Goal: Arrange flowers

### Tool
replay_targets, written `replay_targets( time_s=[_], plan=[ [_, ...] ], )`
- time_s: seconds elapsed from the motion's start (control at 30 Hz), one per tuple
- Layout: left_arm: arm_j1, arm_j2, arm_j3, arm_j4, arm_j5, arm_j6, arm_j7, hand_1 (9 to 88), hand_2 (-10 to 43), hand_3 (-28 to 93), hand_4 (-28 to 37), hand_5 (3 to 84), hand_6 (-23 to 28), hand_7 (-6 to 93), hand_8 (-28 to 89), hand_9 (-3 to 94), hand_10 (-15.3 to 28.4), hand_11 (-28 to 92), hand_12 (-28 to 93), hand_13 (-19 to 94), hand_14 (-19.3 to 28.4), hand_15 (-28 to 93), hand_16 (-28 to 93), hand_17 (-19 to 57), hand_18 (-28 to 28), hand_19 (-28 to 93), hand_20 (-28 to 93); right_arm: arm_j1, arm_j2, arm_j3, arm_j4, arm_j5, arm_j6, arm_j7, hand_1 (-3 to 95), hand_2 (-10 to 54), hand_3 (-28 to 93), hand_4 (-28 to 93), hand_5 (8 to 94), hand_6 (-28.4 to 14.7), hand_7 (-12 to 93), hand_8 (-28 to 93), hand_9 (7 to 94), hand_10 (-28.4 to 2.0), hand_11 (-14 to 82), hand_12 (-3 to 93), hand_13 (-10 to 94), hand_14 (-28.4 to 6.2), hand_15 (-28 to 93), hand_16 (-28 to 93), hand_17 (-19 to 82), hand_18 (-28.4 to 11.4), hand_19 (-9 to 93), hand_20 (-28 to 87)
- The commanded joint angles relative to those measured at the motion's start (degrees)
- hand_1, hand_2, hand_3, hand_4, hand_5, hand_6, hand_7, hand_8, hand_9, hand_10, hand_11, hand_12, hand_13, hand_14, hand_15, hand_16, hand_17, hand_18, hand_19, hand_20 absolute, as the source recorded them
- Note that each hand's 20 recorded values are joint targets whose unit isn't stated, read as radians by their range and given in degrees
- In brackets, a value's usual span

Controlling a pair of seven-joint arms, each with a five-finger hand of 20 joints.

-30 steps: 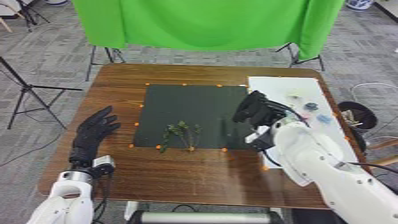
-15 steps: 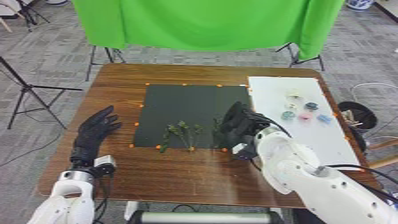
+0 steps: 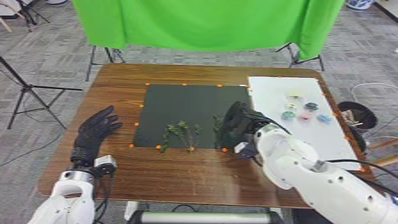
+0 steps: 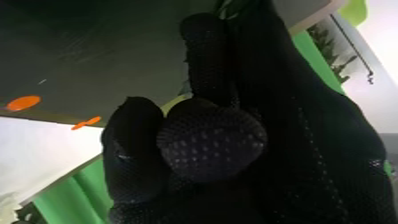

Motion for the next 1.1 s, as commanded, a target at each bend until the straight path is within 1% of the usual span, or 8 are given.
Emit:
replay_targets(
  time_s=[0.03, 0.3, 0.4, 0.43, 0.57, 0.63, 0.77, 1.1],
  plan=[
    [1.16, -0.91, 0.88, 0.82, 0.07, -0.91, -1.42, 29.7, -9.5, 71, -23.5, 39.4, 0.0, 15.8, -9, 41.9, 11.9, 18, 11, 37, 16.6, 29, 1, 6.2, 15.4, 10, 20, 1.24, 2.33, -0.54, 0.33, 0.47, -1.92, -1.12, 63.9, -9.5, 61, -14, 75.7, -0.8, 29, 9, 92.7, -11.1, 3.6, 25.7, 94, -0.4, 61, 22, 72, -7.0, 93, 41],
    [0.85, -0.88, 1.22, 0.99, -0.08, -0.89, -1.20, 29.7, -9.5, 71, -23.4, 39.4, 0.0, 15.8, -9, 41.9, 11.8, 18, 11, 37, 16.6, 29, 1, 6.2, 15.4, 10, 20, 1.52, 2.91, -0.41, 0.62, 2.10, -4.36, -1.85, 63.4, -9.5, 62, -15, 74.7, -0.5, 29, 9, 92.3, -10.9, 3.6, 26.4, 94, -0.6, 61, 23, 71, -7.6, 93, 41],
    [0.80, -0.86, 1.31, 0.95, 0.01, -1.04, -1.30, 29.6, -9.5, 71, -23.4, 39.3, -0.1, 15.8, -9, 41.8, 11.8, 18, 11, 37, 16.6, 29, 1, 6.2, 15.4, 10, 20, 1.42, 3.04, -0.06, 0.42, 2.62, -5.81, -1.79, 61.6, -9.5, 62, -13, 73.4, -0.3, 29, 10, 90.2, -10.8, 3.9, 27.8, 94, -0.9, 59, 24, 70, -8.1, 93, 41],
    [1.06, -0.87, 1.24, 0.76, -0.06, -0.89, -1.28, 29.7, -9.5, 71, -23.4, 39.3, 0.0, 15.8, -9, 41.8, 11.8, 18, 11, 37, 16.6, 29, 1, 6.2, 15.4, 10, 20, 1.53, 3.04, -0.17, 0.49, 2.29, -6.10, -1.96, 61.3, -9.5, 63, -13, 73.2, -0.3, 29, 11, 89.7, -10.9, 4.1, 28.2, 94, -1.0, 59, 24, 70, -8.2, 93, 41],
    [0.97, -0.83, 1.22, 0.89, -0.06, -0.99, -1.34, 29.7, -9.5, 71, -23.3, 39.3, -0.1, 15.8, -9, 41.8, 11.8, 18, 11, 37, 16.6, 29, 1, 6.2, 15.4, 10, 20, 1.17, 3.37, 1.02, -0.29, 2.55, -9.89, -1.09, 59.5, -9.5, 63, -12, 70.1, 0.6, 27, 10, 87.0, -10.9, 3.9, 29.0, 94, -1.2, 58, 26, 69, -8.7, 93, 44],
    [0.95, -0.76, 1.18, 0.88, -0.07, -1.03, -1.37, 29.7, -9.5, 71, -23.3, 39.3, -0.3, 16.0, -9, 41.8, 11.9, 18, 11, 37, 16.6, 29, 1, 6.2, 15.4, 10, 20, 1.18, 3.50, 1.47, -0.64, 2.69, -11.64, -0.54, 57.8, -9.5, 63, -11, 67.1, 1.6, 25, 9, 82.3, -11.5, 5.0, 28.1, 94, -1.0, 57, 28, 68, -9.1, 93, 45],
    [0.87, -0.72, 1.26, 0.90, -0.08, -1.07, -1.40, 29.7, -9.5, 71, -23.1, 39.2, -0.4, 16.0, -9, 41.8, 11.9, 18, 11, 37, 16.5, 29, 1, 6.2, 15.5, 10, 20, 1.26, 3.58, 1.95, -0.77, 2.21, -13.31, -0.58, 51.9, -9.5, 69, -13, 62.4, 3.1, 23, 3, 70.9, -12.5, 14.0, 19.1, 93, -1.0, 56, 31, 68, -9.3, 93, 47],
    [0.90, -0.67, 1.56, 0.83, 0.05, -1.21, -1.55, 29.7, -9.5, 71, -23.2, 39.2, -0.7, 16.0, -9, 41.8, 11.9, 18, 11, 37, 16.5, 29, 1, 6.2, 15.4, 10, 20, 0.31, 3.13, 3.81, -1.25, 2.70, -13.49, 0.28, 46.7, -9.5, 72, -13, 60.3, 3.7, 20, -10, 68.2, -13.5, 14.2, 16.9, 93, -1.2, 56, 30, 67, -9.5, 93, 47]
  ],
)
